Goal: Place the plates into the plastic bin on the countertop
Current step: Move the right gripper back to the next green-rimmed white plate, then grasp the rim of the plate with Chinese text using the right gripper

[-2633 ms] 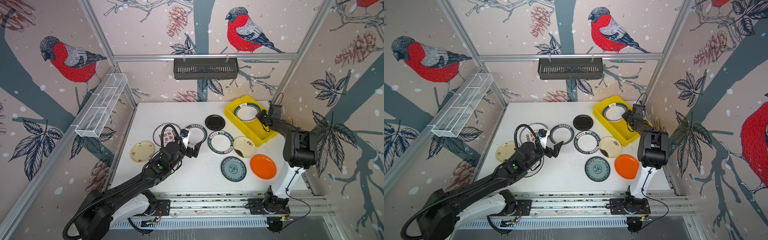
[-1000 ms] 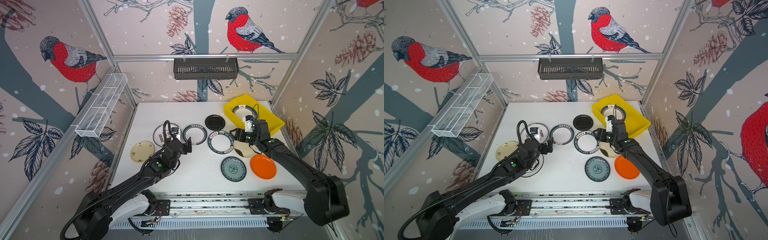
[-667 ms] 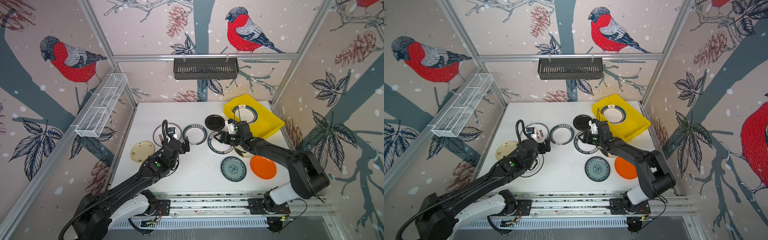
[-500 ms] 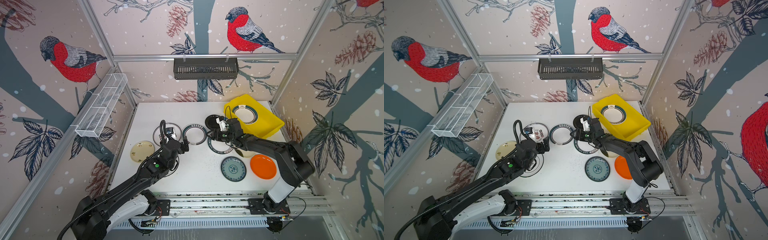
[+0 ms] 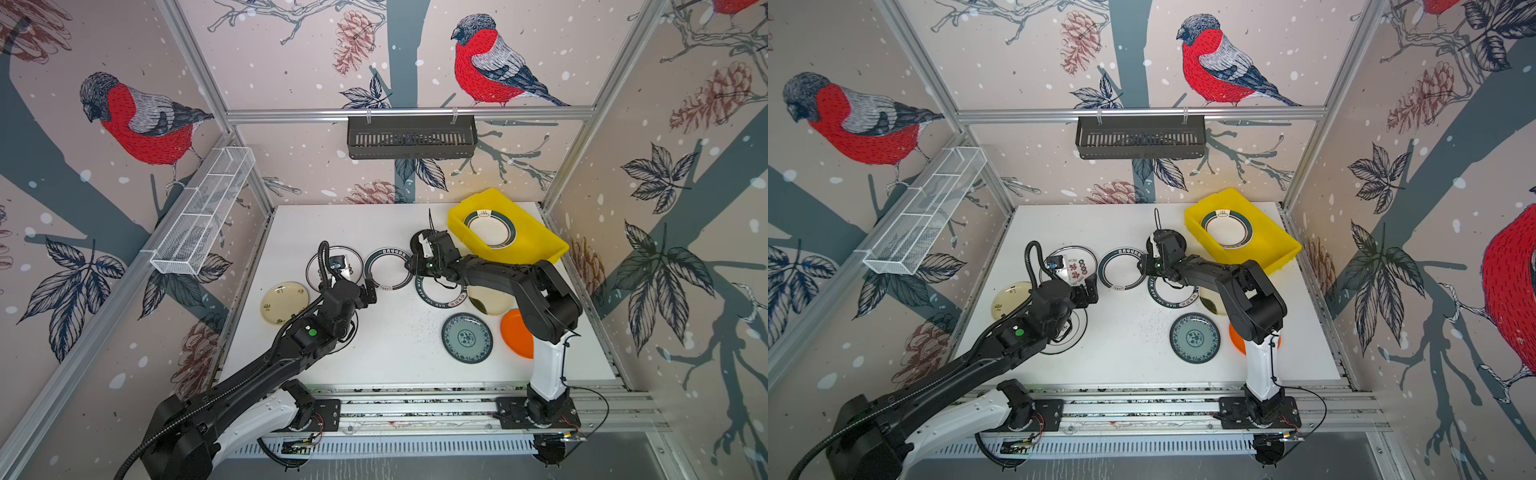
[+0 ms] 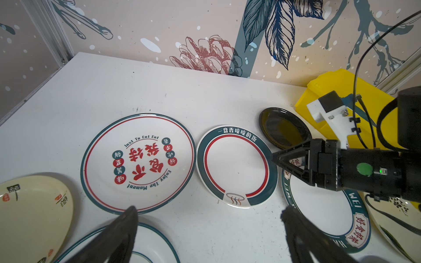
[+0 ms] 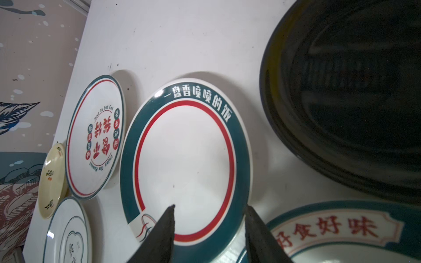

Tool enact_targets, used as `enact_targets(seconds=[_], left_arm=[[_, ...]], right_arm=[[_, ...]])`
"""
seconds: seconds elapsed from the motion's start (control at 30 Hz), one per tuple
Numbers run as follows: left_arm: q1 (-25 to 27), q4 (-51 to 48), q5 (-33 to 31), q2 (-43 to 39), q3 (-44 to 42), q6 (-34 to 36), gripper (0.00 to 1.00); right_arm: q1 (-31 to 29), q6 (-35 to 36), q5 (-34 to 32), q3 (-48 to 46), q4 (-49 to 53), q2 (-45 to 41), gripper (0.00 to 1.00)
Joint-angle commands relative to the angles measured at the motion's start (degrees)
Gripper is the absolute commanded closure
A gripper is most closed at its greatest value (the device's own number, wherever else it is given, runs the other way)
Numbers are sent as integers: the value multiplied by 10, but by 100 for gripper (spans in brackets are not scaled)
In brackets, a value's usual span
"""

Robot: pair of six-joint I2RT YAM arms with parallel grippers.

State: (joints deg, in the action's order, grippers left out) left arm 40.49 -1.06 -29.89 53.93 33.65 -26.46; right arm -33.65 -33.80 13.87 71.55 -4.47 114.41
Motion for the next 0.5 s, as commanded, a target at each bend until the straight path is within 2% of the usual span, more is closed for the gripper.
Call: enact_targets(seconds=[0.0, 0.47], left_arm=[[-1, 8, 3, 5, -2, 3, 2], [-1, 12, 0, 18, -3, 11, 2]], right_arm=[[6, 21, -19, 19, 17, 15, 50], [20, 18, 31, 52, 3, 63, 59]])
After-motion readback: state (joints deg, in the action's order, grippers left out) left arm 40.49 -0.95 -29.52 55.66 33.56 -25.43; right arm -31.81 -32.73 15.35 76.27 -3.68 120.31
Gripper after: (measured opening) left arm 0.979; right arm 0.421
